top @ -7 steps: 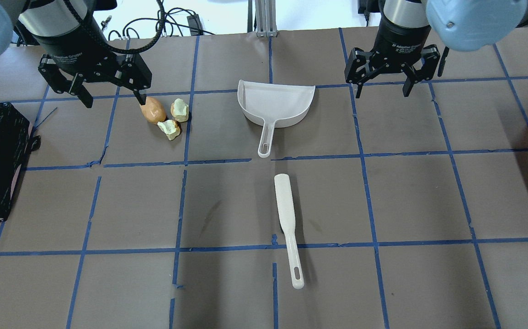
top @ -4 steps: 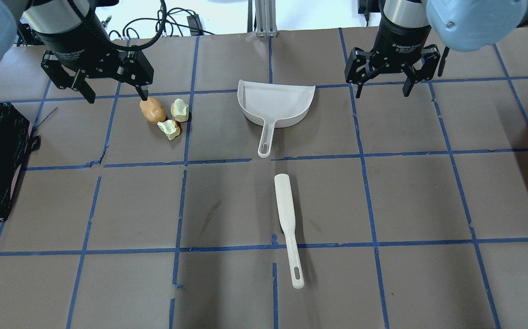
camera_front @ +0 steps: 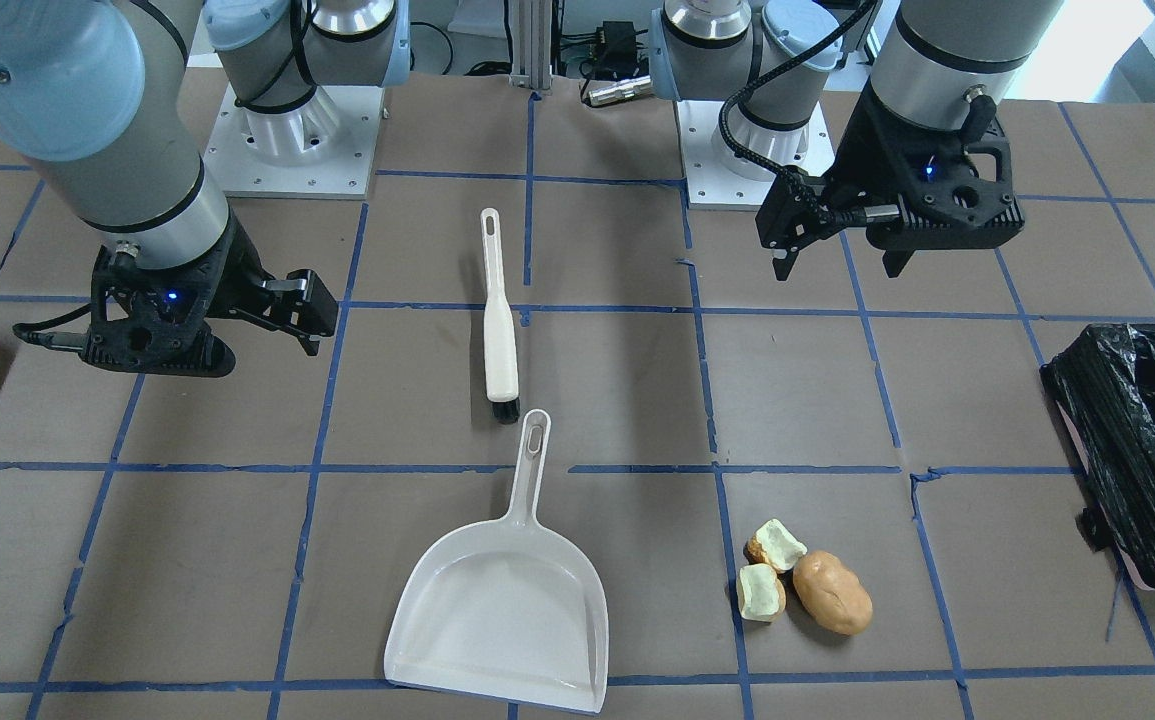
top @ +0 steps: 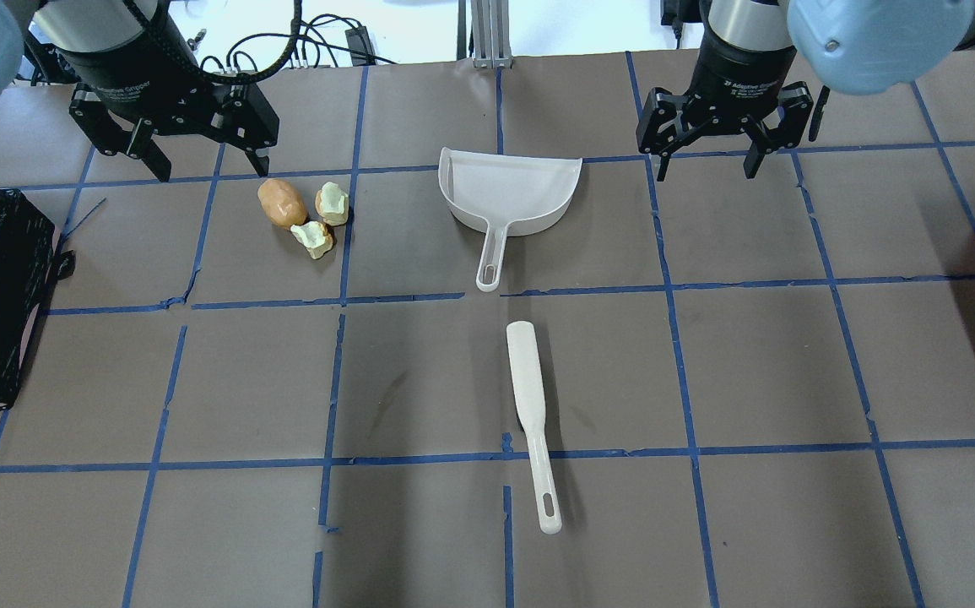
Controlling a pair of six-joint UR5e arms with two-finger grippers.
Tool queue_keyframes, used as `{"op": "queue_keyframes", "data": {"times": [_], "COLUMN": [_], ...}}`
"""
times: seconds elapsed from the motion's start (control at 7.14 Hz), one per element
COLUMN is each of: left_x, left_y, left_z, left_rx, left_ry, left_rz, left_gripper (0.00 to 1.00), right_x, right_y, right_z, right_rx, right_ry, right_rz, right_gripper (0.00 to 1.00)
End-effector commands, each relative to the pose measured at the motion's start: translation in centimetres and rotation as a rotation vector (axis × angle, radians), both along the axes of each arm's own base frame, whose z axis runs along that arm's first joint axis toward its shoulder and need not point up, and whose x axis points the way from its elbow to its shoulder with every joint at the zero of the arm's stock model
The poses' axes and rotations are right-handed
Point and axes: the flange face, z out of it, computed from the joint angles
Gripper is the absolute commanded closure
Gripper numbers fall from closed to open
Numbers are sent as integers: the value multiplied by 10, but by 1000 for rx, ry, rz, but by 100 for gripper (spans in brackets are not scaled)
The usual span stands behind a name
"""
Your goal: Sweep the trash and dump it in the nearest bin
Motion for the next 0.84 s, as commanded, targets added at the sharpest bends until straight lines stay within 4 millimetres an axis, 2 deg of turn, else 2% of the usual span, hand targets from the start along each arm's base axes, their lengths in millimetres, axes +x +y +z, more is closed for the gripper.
{"op": "queue_keyframes", "data": {"times": [0.0,0.28,0.42,0.56,0.7], "left_x": [-1,0,0,-5,-8], "left_y": [2,1,6,4,-1], "left_z": [-7,-12,-4,-19,-25], "left_rx": [48,61,46,71,71], "left_ry": [-1,0,4,12,28], "left_rz": [0,2,3,-4,-8], "left_gripper": [0,0,0,0,0], "right_x": [0,0,0,1,3], "right_y": [0,0,0,1,2], "right_z": [0,0,0,1,2], "right_rx": [0,0,0,-1,-3], "right_ry": [-1,-1,-1,-1,-4], "right_rz": [0,0,0,1,3], "right_gripper": [0,0,0,0,0]}}
